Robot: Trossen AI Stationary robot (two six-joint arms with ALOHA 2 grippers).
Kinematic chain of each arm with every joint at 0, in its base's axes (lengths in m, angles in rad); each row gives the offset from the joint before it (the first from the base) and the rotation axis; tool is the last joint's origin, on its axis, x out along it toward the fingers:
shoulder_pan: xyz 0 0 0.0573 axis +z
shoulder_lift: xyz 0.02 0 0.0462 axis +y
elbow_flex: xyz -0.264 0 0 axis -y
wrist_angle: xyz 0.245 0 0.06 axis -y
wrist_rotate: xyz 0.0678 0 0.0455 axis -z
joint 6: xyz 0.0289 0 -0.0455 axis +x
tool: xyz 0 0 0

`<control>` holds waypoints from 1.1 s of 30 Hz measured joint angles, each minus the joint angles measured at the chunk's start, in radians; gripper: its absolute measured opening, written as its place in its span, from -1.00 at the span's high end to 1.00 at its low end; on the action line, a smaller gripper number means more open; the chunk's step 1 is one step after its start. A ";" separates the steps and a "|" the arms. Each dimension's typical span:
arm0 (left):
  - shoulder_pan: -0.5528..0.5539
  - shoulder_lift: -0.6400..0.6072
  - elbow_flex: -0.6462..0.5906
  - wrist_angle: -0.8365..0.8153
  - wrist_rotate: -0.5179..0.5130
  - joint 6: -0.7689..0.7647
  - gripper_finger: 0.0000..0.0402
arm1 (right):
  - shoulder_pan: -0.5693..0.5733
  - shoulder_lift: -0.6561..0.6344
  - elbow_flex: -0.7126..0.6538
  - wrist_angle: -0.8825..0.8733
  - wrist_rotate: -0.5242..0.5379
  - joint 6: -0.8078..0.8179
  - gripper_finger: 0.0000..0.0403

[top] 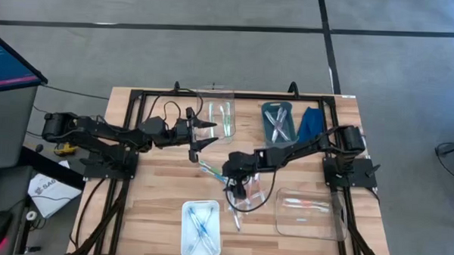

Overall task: Pick & Place Toothbrushes
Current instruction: Put the blue toothbrush into the white bin

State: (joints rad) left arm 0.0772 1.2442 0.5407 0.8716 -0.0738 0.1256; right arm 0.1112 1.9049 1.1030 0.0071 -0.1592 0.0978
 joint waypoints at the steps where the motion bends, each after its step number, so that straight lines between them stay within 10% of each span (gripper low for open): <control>1: 0.000 0.000 0.000 0.000 0.000 0.000 -0.09 | 0.002 0.000 0.000 0.000 0.000 0.000 -0.44; 33: -0.005 0.000 0.000 -0.003 0.000 -0.001 -0.09 | -0.002 0.058 0.000 -0.085 0.063 0.034 -0.30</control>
State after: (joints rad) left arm 0.0719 1.2442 0.5407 0.8684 -0.0742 0.1249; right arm 0.1089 1.9625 1.1027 -0.0784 -0.0959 0.1322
